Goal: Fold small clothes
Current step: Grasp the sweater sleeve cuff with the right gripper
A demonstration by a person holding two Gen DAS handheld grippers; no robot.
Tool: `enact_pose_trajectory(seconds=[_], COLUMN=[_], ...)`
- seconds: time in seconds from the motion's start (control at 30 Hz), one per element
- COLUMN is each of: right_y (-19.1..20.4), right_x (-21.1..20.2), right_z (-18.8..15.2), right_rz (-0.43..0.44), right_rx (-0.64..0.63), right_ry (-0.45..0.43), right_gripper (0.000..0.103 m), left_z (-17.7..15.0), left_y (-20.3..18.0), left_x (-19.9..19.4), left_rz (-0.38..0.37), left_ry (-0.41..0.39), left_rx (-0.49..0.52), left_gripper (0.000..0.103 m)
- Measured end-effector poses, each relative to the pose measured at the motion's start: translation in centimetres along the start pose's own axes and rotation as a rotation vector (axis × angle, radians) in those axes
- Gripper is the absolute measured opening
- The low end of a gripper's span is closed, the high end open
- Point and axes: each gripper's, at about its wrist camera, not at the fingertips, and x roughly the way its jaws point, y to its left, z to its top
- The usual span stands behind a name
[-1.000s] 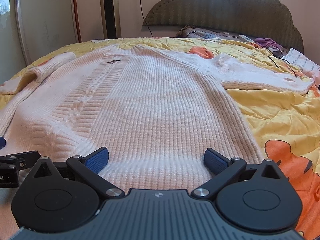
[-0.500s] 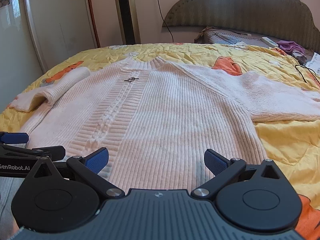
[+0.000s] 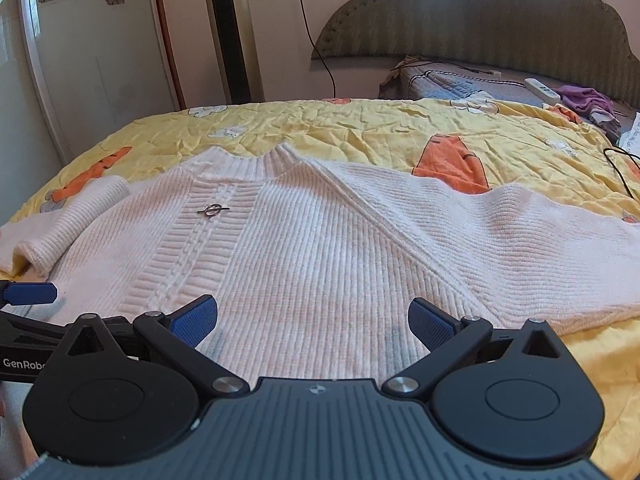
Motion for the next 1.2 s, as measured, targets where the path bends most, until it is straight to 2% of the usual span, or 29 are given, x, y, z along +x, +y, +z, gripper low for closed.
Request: enact_pose_trajectory(seconds=[0.2, 0.33, 0.43, 0.5, 0.6, 0.67, 0.73, 0.8, 0.87, 1.03, 1.1, 1.2], right_y=[-2.6, -6.4, -11.0, -15.0, -22.5, -27.7, -32.4, -35.8, -38.6, -42.2, -42.6, -42.8], right_x=[1.3, 0.5, -0.7, -1.7, -3.5, -4.9, -5.7, -6.3, -6.6, -5.6, -4.7, -4.0], right_z=[2.0, 2.9, 3.2, 3.4, 3.6, 3.0, 2.4, 1.3, -0.2, -2.7, -2.8, -2.0], right_rz=[-0.007, -0.063, -0.125, -0.178, -0.201, -0.202, -0.275, -0.341, -0.373, -0.294, -0.281, -0.31], right_rx=[0.072, 0.131, 0.186, 0.254, 0.445, 0.584, 0.684, 0.763, 0.835, 0.963, 0.976, 0.947], right_ry=[0.0, -0.038, -0.062, -0.076, -0.096, -0.142, -0.15, -0.152, -0.146, -0.154, -0.166, -0.183], right_gripper=[0.103, 0.103, 0.103, 0.103, 0.103, 0.097, 0.087, 0.072, 0.065, 0.065, 0.065, 0.063], left_z=[3.2, 3.5, 2.8, 2.3, 1.7, 1.2, 0.7, 0.6, 0.7, 0.6, 0.6, 0.6], left_y=[-0.8, -2.1, -3.3, -3.8, -4.0, -3.9, -3.9, -3.7, -3.6, -3.6, -3.6, -3.6], left_x=[2.1, 3.5, 4.9, 5.2, 5.1, 5.1, 5.0, 4.9, 5.0, 5.0, 5.0, 5.0], left_rz=[-0.033, -0.064, -0.057, -0.035, -0.023, -0.024, -0.027, -0.035, -0.036, -0.037, -0.037, -0.038], left_ry=[-0.006, 0.009, 0.046, 0.03, -0.01, -0.04, -0.07, -0.078, -0.081, -0.088, -0.089, -0.089], left_rx=[-0.052, -0.06, -0.034, -0.009, 0.004, -0.001, -0.005, -0.013, -0.022, -0.023, -0.023, -0.024], left_gripper=[0.103, 0.103, 0.103, 0.103, 0.103, 0.103, 0.103, 0.103, 0.103, 0.103, 0.103, 0.103])
